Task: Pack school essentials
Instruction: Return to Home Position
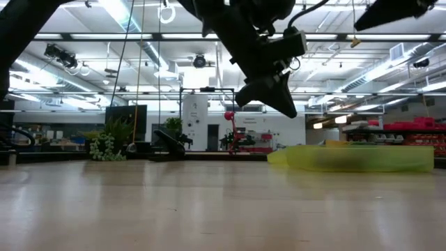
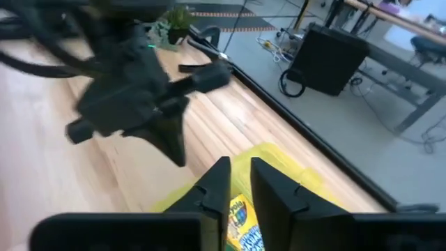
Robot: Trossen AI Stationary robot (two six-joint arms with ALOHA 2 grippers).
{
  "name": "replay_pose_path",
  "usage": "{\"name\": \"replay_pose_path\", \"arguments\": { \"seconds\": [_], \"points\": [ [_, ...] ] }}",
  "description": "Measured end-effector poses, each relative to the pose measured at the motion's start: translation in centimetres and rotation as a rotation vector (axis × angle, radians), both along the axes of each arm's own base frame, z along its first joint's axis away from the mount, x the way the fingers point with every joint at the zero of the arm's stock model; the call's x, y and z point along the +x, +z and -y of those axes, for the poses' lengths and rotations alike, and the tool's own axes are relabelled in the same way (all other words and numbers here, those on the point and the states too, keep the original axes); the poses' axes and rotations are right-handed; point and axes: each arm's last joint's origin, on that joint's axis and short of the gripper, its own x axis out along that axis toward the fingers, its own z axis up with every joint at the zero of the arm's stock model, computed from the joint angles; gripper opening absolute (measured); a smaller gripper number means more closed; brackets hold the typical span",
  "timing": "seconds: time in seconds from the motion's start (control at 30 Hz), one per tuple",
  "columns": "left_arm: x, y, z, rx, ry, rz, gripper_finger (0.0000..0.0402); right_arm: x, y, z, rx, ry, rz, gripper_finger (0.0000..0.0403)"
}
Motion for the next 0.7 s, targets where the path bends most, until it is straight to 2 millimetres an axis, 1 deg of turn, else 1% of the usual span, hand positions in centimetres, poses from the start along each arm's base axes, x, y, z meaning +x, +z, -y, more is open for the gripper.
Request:
{"name": "replay_pose_path", "arguments": {
  "seconds": [0.1, 0.2, 0.33, 0.43, 0.53, 0.7],
  "points": [
    [-0.1, 0.0, 0.4, -0.009, -0.003, -0.007, 0.0009, -1.2, -0.6, 1.2, 0.039, -0.001, 0.062, 0.0039],
    [-0.4, 0.4, 0.6, -0.013, -0.006, -0.021, 0.0009, -2.1, -0.7, 2.2, 0.082, 0.011, 0.121, 0.0018],
    [-0.9, 1.3, 0.5, -0.02, -0.006, -0.029, 0.0009, -2.5, 0.0, 2.9, 0.097, 0.058, 0.145, 0.0008],
    [-1.3, 2.7, 0.1, -0.027, -0.006, -0.002, 0.0009, -2.1, 1.1, 3.3, 0.081, 0.097, 0.12, 0.0007],
    [-1.8, 4.6, -0.6, -0.053, -0.019, 0.051, 0.0009, -1.3, 2.7, 3.9, 0.048, 0.13, 0.082, 0.0007],
    [-2.7, 7.3, -1.8, -0.079, -0.004, 0.133, 0.0009, 0.4, 6.7, 5.1, 0.015, 0.182, 0.066, 0.0006]
  ]
}}
